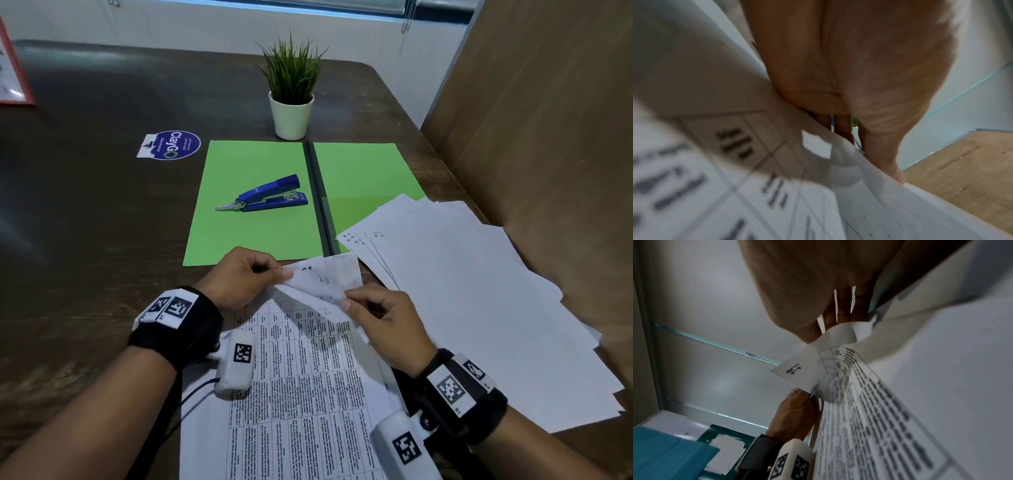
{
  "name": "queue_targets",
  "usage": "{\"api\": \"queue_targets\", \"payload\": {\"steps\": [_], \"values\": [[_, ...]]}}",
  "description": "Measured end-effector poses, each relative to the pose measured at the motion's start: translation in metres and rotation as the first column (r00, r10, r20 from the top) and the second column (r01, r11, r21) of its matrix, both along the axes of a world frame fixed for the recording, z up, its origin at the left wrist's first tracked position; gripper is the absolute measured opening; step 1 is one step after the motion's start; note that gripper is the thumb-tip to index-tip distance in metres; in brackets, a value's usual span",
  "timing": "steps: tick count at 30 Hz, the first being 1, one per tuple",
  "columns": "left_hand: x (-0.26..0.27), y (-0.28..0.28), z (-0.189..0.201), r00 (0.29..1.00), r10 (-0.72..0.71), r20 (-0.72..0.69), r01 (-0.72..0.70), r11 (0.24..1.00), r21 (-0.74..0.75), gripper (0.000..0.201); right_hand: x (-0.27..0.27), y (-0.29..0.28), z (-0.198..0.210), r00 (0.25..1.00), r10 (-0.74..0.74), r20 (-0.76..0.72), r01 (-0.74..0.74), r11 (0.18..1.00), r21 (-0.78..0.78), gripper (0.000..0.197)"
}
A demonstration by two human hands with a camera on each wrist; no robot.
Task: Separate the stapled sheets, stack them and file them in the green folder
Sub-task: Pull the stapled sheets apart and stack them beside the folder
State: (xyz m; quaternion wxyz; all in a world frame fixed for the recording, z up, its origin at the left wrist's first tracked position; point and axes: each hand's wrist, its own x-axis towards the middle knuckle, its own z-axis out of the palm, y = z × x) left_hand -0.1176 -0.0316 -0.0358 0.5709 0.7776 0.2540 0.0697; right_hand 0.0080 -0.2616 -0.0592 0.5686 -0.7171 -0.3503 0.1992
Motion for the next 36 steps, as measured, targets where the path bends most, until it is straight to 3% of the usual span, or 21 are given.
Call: {"api": "queue_targets", "payload": {"steps": [2,3,5,6,9,15,21,25,30,32,34,36], "values": [[0.001,0.0,-0.002,0.998,0.054,0.022,-0.052,0.997,-0.06,0.049,-0.002,0.0,0.001,0.998,0.053,0.04,-0.053,0.999,-0.005,0.027],[0.002,0.001,-0.003,0.997,0.071,0.035,-0.068,0.995,-0.078,0.046,-0.003,0.0,0.002,0.996,0.079,0.035,-0.079,0.997,-0.016,0.039],[0.003,0.0,-0.003,0.996,0.066,0.062,-0.062,0.996,-0.066,0.021,-0.006,-0.001,0.008,0.992,0.098,-0.078,-0.1,0.995,-0.026,0.05],[0.003,0.0,-0.002,0.996,0.052,0.066,-0.049,0.997,-0.053,0.008,-0.006,-0.001,0.008,0.989,0.096,-0.11,-0.1,0.994,-0.035,0.047],[0.002,0.004,-0.006,0.997,0.024,0.067,-0.02,0.998,-0.062,0.024,-0.004,0.001,0.002,0.994,0.043,-0.097,-0.049,0.997,-0.054,0.017],[0.002,0.002,-0.004,0.996,0.035,0.077,-0.033,0.999,-0.017,0.015,-0.001,0.0,-0.005,0.993,0.04,-0.108,-0.046,0.997,-0.055,0.033],[0.002,0.007,-0.008,0.994,0.042,0.098,-0.038,0.998,-0.046,0.027,0.0,0.0,-0.007,0.997,0.026,-0.066,-0.032,0.995,-0.092,0.044],[0.002,0.005,-0.008,0.995,0.06,0.085,-0.052,0.995,-0.088,0.019,0.001,-0.001,-0.008,0.999,0.023,-0.036,-0.028,0.992,-0.125,0.038],[0.003,0.0,0.0,0.995,0.087,0.052,-0.081,0.992,-0.1,0.048,0.0,0.0,-0.008,1.0,0.005,-0.018,-0.008,0.988,-0.153,0.04],[0.003,-0.002,-0.002,0.993,0.104,0.055,-0.094,0.981,-0.168,0.034,0.0,0.0,-0.008,1.0,0.001,-0.012,-0.003,0.985,-0.171,0.038],[0.002,-0.001,-0.004,0.996,0.071,0.046,-0.064,0.99,-0.126,0.012,-0.001,0.001,-0.005,1.0,0.002,-0.018,-0.005,0.985,-0.173,0.027],[0.001,0.003,-0.006,0.999,0.007,0.05,-0.004,0.997,-0.075,0.022,-0.002,0.001,-0.003,0.999,0.006,-0.032,-0.011,0.987,-0.161,0.03]]}}
